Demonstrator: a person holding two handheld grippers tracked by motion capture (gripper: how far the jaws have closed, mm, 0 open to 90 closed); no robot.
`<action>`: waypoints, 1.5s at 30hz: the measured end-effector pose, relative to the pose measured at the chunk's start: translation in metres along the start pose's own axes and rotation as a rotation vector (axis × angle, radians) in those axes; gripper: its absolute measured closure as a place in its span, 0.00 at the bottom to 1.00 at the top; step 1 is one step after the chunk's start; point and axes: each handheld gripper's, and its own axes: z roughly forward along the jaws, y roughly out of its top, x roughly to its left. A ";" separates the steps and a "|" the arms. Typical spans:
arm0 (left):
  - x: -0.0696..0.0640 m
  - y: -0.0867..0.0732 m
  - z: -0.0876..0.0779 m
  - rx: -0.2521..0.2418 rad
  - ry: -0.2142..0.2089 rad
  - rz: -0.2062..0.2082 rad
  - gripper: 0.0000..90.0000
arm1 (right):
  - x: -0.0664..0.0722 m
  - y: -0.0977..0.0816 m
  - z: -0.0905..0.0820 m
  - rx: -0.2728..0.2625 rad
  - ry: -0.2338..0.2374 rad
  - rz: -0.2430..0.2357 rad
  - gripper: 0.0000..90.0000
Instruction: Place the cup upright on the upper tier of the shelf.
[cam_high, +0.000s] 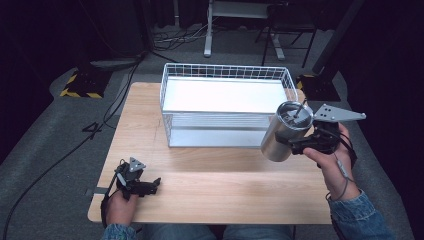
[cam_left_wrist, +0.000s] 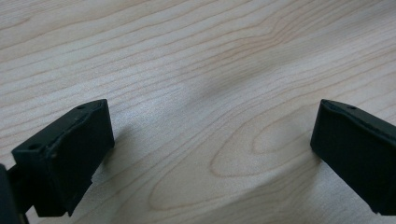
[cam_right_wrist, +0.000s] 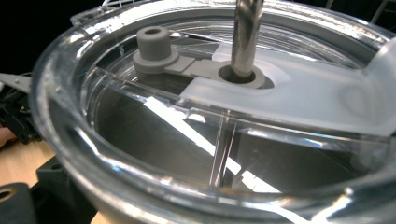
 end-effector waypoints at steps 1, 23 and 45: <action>0.000 0.000 0.000 0.000 0.000 0.000 0.00 | 0.000 0.003 0.000 -0.003 -0.001 -0.002 0.04; 0.001 0.001 0.001 0.002 -0.003 -0.002 0.00 | -0.006 0.065 0.021 -0.015 0.004 -0.035 0.04; -0.001 -0.001 -0.001 0.000 0.007 -0.011 0.00 | -0.012 0.124 0.077 -0.057 0.008 -0.044 0.04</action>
